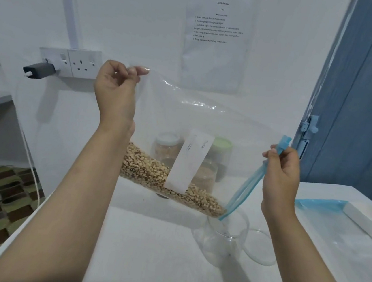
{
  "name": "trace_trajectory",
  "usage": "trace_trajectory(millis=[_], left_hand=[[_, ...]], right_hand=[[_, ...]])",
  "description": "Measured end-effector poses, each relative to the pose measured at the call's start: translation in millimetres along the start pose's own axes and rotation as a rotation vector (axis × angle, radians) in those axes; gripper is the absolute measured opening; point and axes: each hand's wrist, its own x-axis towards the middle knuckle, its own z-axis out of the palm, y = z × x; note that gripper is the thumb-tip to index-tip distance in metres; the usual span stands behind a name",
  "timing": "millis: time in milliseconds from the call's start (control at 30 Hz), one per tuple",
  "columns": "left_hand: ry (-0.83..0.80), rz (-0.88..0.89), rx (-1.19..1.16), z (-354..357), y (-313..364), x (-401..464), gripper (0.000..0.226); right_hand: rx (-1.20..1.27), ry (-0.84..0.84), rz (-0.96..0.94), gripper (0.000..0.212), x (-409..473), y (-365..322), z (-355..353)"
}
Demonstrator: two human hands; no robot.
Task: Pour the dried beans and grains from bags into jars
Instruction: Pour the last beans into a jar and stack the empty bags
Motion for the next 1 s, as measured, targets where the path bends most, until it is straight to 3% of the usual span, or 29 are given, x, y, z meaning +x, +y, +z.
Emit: trace_trajectory(millis=[1000], left_hand=[[0.006,-0.002,0.020,-2,-4,-5,0.034]], right_hand=[[0.018,0.000,0.010,0.022,-8,-11,-2]])
